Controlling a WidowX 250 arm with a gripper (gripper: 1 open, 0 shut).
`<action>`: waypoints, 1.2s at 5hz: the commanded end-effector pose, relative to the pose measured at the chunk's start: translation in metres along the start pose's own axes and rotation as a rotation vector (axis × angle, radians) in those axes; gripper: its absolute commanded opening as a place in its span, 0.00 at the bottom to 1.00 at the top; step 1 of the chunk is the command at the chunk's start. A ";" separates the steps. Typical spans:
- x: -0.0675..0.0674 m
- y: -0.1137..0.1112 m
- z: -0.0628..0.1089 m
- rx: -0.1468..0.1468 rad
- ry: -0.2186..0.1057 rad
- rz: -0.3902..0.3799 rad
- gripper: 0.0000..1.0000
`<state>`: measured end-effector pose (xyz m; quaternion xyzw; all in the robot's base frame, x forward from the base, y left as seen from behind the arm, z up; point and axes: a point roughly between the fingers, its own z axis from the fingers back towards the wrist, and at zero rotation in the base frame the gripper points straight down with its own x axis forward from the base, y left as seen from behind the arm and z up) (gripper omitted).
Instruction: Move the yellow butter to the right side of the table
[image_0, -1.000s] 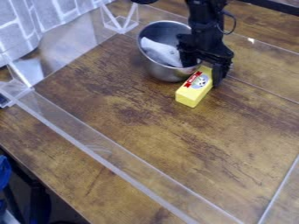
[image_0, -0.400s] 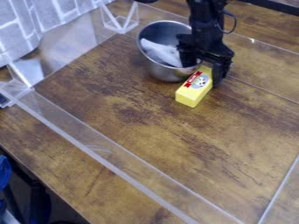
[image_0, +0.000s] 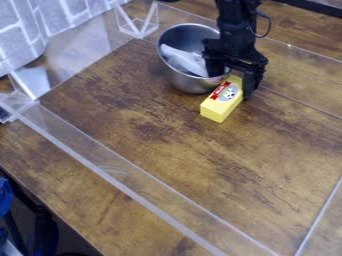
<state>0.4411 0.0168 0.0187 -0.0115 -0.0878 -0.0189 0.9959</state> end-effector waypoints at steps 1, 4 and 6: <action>-0.014 -0.006 -0.027 -0.019 0.082 -0.019 1.00; -0.014 -0.010 -0.027 -0.038 0.124 -0.016 1.00; -0.012 -0.013 -0.026 -0.052 0.148 -0.014 1.00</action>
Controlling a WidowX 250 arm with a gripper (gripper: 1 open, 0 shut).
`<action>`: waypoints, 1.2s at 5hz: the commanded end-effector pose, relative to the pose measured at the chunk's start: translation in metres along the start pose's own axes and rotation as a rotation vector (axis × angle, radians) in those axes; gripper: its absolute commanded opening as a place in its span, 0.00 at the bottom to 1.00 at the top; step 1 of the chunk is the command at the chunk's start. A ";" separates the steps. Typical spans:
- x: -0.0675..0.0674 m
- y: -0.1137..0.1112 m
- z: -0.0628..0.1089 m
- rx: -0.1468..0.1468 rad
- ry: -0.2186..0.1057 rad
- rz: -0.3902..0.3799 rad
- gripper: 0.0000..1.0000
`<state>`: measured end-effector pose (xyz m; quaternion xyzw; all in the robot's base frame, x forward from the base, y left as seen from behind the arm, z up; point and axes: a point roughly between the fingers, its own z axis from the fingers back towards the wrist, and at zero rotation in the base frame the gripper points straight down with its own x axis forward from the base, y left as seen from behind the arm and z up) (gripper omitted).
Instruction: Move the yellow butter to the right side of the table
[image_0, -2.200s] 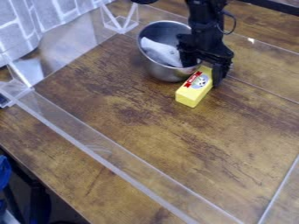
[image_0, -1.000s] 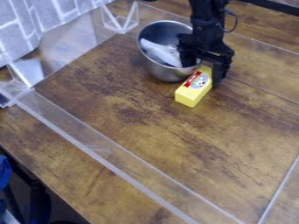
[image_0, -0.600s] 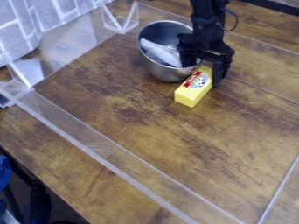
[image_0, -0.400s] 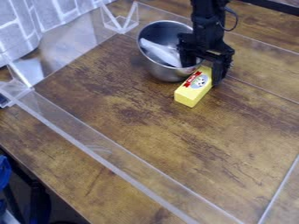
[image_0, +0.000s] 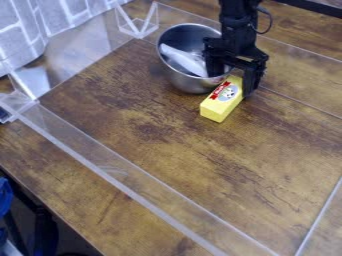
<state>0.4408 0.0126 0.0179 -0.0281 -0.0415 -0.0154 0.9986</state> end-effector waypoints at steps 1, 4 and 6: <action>-0.009 -0.009 -0.025 -0.023 0.067 -0.024 1.00; -0.008 -0.008 -0.025 -0.035 0.043 -0.014 1.00; -0.008 -0.009 -0.024 -0.042 0.035 -0.009 1.00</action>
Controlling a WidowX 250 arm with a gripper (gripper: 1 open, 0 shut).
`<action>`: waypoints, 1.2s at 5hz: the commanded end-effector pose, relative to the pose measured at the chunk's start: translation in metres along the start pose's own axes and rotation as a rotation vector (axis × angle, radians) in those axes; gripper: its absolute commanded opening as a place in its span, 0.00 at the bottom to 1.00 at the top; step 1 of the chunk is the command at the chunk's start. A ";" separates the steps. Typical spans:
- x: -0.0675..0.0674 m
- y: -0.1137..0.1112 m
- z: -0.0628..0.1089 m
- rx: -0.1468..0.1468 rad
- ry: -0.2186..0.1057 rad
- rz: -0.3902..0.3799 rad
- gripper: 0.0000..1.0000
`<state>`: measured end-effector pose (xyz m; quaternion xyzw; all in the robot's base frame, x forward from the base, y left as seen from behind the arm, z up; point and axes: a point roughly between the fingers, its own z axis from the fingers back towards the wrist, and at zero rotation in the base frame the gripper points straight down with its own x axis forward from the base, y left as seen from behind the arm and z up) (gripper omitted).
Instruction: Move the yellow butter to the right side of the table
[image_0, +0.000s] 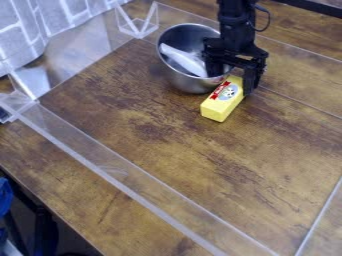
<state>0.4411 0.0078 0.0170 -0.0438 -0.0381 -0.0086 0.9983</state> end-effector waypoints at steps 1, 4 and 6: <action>-0.007 -0.004 -0.021 -0.015 0.027 -0.021 1.00; -0.006 -0.006 -0.016 -0.025 0.023 -0.014 1.00; -0.005 -0.008 -0.013 -0.031 0.022 -0.010 1.00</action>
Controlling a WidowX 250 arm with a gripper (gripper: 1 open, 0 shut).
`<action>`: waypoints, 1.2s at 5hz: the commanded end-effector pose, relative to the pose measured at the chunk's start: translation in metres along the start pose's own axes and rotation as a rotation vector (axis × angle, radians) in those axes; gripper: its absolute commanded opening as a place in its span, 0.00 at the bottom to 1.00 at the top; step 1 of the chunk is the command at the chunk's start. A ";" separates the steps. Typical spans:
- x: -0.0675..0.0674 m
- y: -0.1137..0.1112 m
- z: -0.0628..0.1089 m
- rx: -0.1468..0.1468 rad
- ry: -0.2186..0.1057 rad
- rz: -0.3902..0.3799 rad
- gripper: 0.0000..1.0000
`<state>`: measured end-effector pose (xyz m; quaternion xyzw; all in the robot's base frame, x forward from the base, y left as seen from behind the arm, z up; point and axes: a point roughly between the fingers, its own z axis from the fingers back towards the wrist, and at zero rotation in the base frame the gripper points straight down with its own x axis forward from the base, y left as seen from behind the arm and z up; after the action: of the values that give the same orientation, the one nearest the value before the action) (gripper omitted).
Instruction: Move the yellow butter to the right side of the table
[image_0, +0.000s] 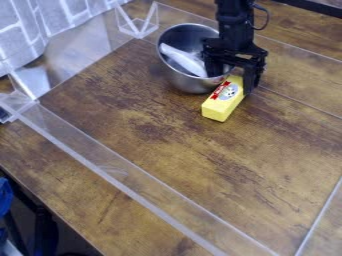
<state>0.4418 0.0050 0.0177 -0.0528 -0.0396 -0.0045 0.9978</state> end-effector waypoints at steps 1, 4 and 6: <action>-0.006 -0.005 -0.013 -0.016 0.026 -0.016 1.00; -0.006 -0.007 -0.011 -0.024 0.029 -0.010 1.00; -0.005 -0.009 -0.011 -0.029 0.030 -0.006 1.00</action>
<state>0.4419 0.0025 0.0194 -0.0609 -0.0379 -0.0008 0.9974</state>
